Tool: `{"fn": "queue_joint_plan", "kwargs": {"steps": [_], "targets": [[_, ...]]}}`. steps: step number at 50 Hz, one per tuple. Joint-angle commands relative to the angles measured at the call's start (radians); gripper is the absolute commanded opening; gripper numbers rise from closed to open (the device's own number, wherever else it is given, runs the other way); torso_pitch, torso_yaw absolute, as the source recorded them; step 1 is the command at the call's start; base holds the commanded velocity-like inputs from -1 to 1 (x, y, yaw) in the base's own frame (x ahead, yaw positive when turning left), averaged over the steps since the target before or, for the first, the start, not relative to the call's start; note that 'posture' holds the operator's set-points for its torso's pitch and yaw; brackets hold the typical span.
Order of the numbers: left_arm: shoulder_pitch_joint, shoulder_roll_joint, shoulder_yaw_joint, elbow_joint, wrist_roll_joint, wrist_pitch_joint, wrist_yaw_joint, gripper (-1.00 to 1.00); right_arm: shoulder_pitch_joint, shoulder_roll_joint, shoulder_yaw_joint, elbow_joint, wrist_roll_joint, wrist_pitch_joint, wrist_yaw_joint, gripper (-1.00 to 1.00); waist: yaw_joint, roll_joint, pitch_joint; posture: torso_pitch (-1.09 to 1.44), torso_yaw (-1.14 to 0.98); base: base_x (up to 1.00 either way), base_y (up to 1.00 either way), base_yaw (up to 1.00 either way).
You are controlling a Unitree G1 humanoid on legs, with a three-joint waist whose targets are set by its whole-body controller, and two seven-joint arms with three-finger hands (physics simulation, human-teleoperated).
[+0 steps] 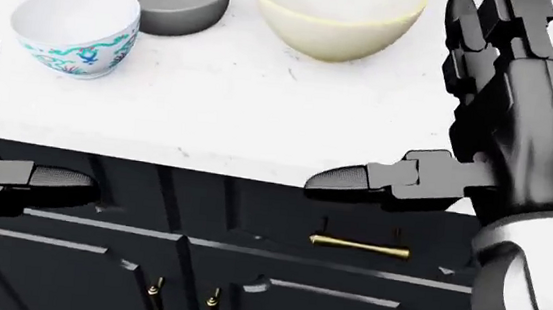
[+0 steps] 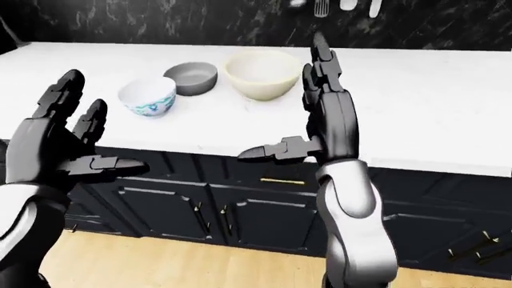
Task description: Stack the bowls from largest to smallest.
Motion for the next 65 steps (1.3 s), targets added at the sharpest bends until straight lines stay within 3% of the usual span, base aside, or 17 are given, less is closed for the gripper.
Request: {"fn": "queue_joint_plan", "kwargs": {"steps": [1, 5, 12, 15, 16, 21, 26, 30, 35, 36, 38, 43, 47, 50, 51, 62, 65], "targets": [[-0.023, 0.022, 0.034, -0.047, -0.007, -0.032, 0.019, 1.0, -0.039, 0.004, 0.017, -0.046, 0.027, -0.025, 0.004, 1.0, 0.022, 0.014, -0.019, 0.0, 0.0, 0.0, 0.0, 0.94], [-0.016, 0.027, 0.032, -0.05, -0.02, -0.035, 0.029, 1.0, -0.05, -0.003, 0.012, -0.048, 0.033, -0.021, -0.009, 1.0, 0.012, 0.127, 0.006, 0.0, 0.0, 0.0, 0.0, 1.0], [0.001, 0.03, 0.023, -0.031, -0.016, -0.068, 0.029, 1.0, -0.071, -0.017, -0.001, -0.039, 0.029, -0.01, -0.021, 1.0, 0.023, 0.053, 0.045, 0.0, 0.0, 0.0, 0.0, 0.12], [0.004, 0.029, 0.015, -0.013, -0.005, -0.091, 0.024, 1.0, -0.072, -0.022, -0.003, -0.05, 0.038, -0.006, -0.025, 1.0, 0.026, -0.02, 0.024, 0.0, 0.0, 0.17, 0.0, 0.0], [0.008, 0.029, 0.013, -0.007, -0.002, -0.099, 0.021, 1.0, -0.07, -0.022, -0.004, -0.047, 0.04, -0.012, -0.025, 1.0, 0.022, 0.027, 0.042, 0.0, 0.0, 0.3, 0.0, 0.0], [0.003, 0.028, 0.016, -0.017, -0.003, -0.087, 0.02, 1.0, -0.066, -0.022, -0.002, -0.043, 0.048, -0.028, -0.028, 1.0, 0.011, 0.036, 0.029, 0.0, 0.0, 0.31, 0.0, 0.0], [0.007, 0.028, 0.023, -0.019, -0.004, -0.087, 0.017, 1.0, -0.072, -0.028, -0.001, -0.054, 0.048, -0.026, -0.033, 1.0, 0.0, 0.132, 0.027, 0.0, 0.0, 0.29, 0.02, 0.0], [0.006, 0.031, 0.037, -0.014, -0.015, -0.09, 0.019, 1.0, -0.074, -0.026, 0.009, -0.052, 0.039, -0.035, -0.03, 1.0, 0.012, 0.093, 0.009, 0.0, 0.0, 0.05, 0.21, 0.0], [0.007, 0.033, 0.043, -0.011, -0.026, -0.095, 0.024, 1.0, -0.089, -0.021, 0.012, -0.064, 0.032, -0.016, -0.03, 1.0, 0.02, -0.006, 0.006, 0.0, 0.0, 0.0, 0.25, 0.0], [0.006, 0.035, 0.045, -0.015, -0.03, -0.09, 0.026, 1.0, -0.088, -0.021, 0.01, -0.064, 0.032, -0.014, -0.03, 1.0, 0.011, 0.028, 0.007, 0.0, 0.0, 0.0, 0.27, 0.0], [0.003, 0.038, 0.054, -0.023, -0.041, -0.08, 0.03, 1.0, -0.087, -0.022, 0.012, -0.066, 0.028, -0.014, -0.031, 1.0, 0.01, -0.003, 0.006, 0.0, 0.0, 0.0, 0.26, 0.0], [0.003, 0.05, 0.069, -0.026, -0.06, -0.076, 0.037, 1.0, -0.088, -0.018, 0.014, -0.074, 0.025, -0.018, -0.029, 1.0, 0.007, -0.001, 0.008, 0.0, 0.0, 0.0, 0.51, 0.0], [0.01, 0.054, 0.071, -0.029, -0.07, -0.078, 0.043, 1.0, -0.095, 0.002, 0.002, -0.081, 0.057, 0.012, -0.035, 1.0, 0.005, 0.018, 0.024, 0.0, 0.0, 0.0, 0.47, 0.0], [0.02, 0.055, 0.068, -0.027, -0.07, -0.087, 0.043, 1.0, -0.089, -0.011, 0.012, -0.073, 0.044, 0.01, -0.04, 1.0, -0.007, 0.203, 0.021, 0.0, 0.0, 0.0, 0.0, -0.85], [0.022, 0.054, 0.069, -0.029, -0.071, -0.086, 0.044, 1.0, -0.083, -0.011, 0.01, -0.065, 0.046, -0.001, -0.039, 1.0, -0.012, 0.132, 0.04, 0.0, 0.0, 0.0, 0.0, -1.0], [0.024, 0.047, 0.042, -0.031, -0.033, -0.087, 0.028, 1.0, -0.074, -0.02, 0.005, -0.05, 0.065, -0.022, -0.03, 1.0, 0.014, 0.05, 0.015, 0.0, 0.0, 0.0, 0.0, -0.99], [-0.002, 0.056, 0.061, -0.051, -0.048, -0.048, 0.028, 1.0, -0.094, -0.025, 0.007, -0.056, 0.064, -0.016, -0.025, 1.0, 0.036, -0.026, 0.0, 0.0, 0.0, 0.0, 0.0, 0.0]]}}
